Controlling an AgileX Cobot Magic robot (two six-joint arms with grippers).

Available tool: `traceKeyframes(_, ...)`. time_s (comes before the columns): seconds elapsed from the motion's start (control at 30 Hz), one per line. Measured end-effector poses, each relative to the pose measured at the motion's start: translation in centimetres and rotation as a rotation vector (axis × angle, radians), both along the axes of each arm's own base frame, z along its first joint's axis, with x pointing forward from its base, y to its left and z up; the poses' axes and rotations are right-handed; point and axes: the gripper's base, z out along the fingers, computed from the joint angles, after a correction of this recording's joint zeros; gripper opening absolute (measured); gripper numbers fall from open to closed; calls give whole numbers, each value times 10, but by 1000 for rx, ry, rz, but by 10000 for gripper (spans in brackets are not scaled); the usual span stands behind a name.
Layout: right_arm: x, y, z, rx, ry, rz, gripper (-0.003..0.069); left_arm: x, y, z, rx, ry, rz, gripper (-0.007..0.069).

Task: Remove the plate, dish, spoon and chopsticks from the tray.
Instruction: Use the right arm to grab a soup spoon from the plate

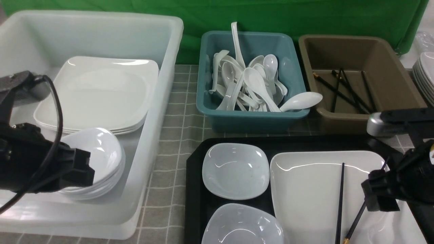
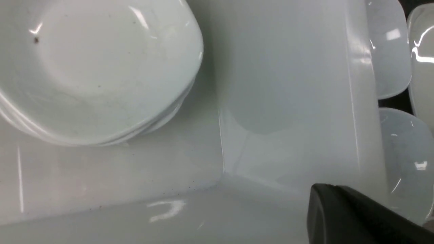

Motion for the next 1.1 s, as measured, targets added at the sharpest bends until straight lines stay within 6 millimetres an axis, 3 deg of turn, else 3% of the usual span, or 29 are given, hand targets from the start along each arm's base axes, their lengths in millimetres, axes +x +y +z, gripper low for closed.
traceKeyframes(0.1, 13, -5, -7, -36, 25, -24, 572, -4, -12, -1, 44, -4, -90, 0)
traceKeyframes(0.37, 23, -47, -15, -37, 81, -193, 538, -19, -50, -4, 177, -55, -285, -2)
traceKeyframes(0.63, 33, -44, -32, 5, 137, -219, 538, -19, -73, 3, 139, -212, -335, -1)
traceKeyframes(0.83, 40, -42, -53, -6, 214, -225, 535, -6, -84, 11, 98, -407, -390, -1)
traceKeyframes(1.1, 48, -39, -69, 12, 232, -246, 536, 10, -100, -21, 178, -320, -554, -1)
